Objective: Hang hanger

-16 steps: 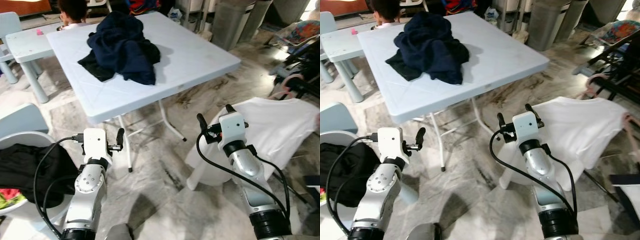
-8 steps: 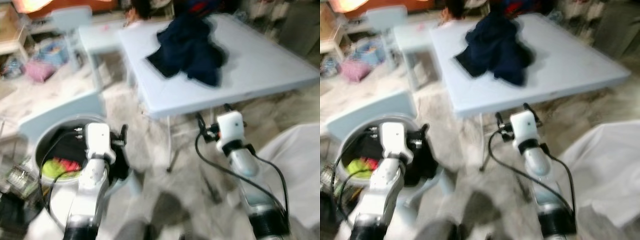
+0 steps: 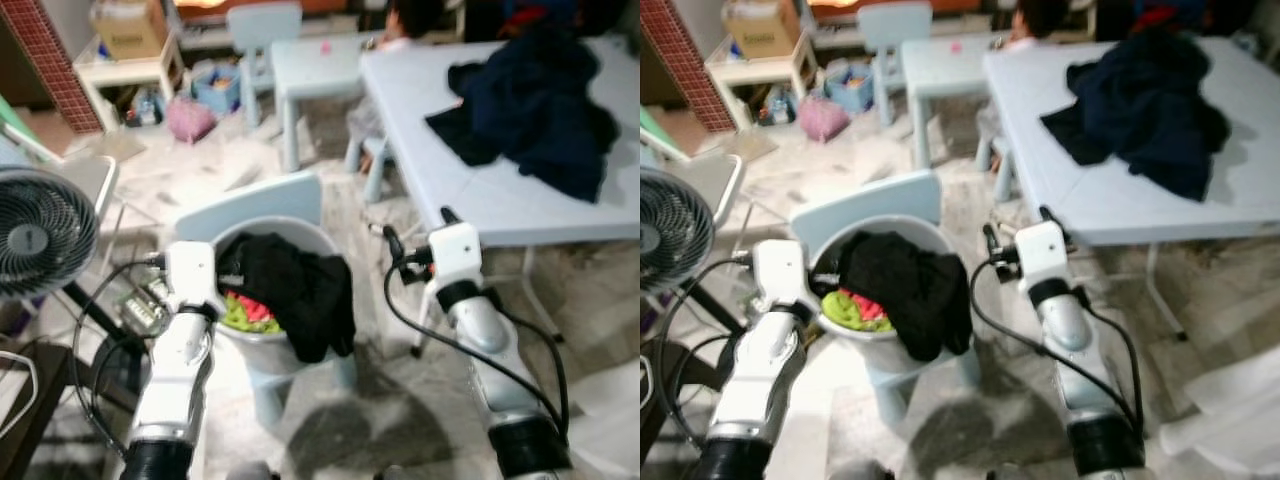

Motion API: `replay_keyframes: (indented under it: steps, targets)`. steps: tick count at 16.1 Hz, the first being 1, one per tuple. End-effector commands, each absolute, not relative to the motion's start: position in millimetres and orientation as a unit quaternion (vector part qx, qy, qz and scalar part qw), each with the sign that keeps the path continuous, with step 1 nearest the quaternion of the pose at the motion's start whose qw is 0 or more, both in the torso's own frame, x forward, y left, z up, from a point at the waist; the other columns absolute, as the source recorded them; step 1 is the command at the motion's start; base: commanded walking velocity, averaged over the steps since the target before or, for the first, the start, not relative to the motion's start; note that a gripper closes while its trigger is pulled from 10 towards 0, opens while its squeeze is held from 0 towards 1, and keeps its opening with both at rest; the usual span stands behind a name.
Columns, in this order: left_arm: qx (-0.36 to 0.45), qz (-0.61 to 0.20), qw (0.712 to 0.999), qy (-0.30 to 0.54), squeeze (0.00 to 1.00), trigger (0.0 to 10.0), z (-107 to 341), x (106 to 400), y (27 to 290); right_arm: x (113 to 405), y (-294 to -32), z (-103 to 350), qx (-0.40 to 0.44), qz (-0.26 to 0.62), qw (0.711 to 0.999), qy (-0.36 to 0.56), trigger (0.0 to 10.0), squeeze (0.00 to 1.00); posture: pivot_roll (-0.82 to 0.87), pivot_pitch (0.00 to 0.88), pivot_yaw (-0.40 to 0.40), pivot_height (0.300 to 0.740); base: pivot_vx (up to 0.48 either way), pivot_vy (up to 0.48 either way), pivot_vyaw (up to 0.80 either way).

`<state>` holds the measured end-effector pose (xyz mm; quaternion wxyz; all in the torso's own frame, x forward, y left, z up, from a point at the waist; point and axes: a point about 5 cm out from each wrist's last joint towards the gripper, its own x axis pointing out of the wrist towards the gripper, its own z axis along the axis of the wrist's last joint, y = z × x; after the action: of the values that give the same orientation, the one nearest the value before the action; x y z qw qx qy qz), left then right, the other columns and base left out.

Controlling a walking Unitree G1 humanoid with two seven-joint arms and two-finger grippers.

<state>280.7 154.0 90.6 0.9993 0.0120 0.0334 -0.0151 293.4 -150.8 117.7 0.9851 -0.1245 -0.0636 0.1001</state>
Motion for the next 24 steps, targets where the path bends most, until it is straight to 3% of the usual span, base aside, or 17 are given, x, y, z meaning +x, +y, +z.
replay_keyframes:
  steps: [1, 16, 24]
  targets:
    - [-0.001, -0.025, 0.999, 0.028, 0.00, 10.0, 95, 281, 156, 294, -153, 121, -0.126, 0.097, 0.985, -0.070, 10.0, 0.00, 0.01, 0.022, 0.006, 0.740, 0.000, 0.000, 0.00]
    - [-0.022, -0.038, 0.999, 0.023, 0.00, 10.0, 95, 279, 150, 294, -148, 123, -0.144, 0.123, 0.979, -0.073, 10.0, 0.00, 0.00, 0.032, -0.009, 0.740, 0.355, 0.000, 0.00]
    - [-0.030, 0.043, 0.997, 0.058, 0.00, 10.0, 86, 283, 171, 287, -150, 122, -0.144, 0.131, 0.978, -0.069, 10.0, 0.00, -0.01, 0.046, -0.017, 0.740, 0.000, 0.000, 0.26]
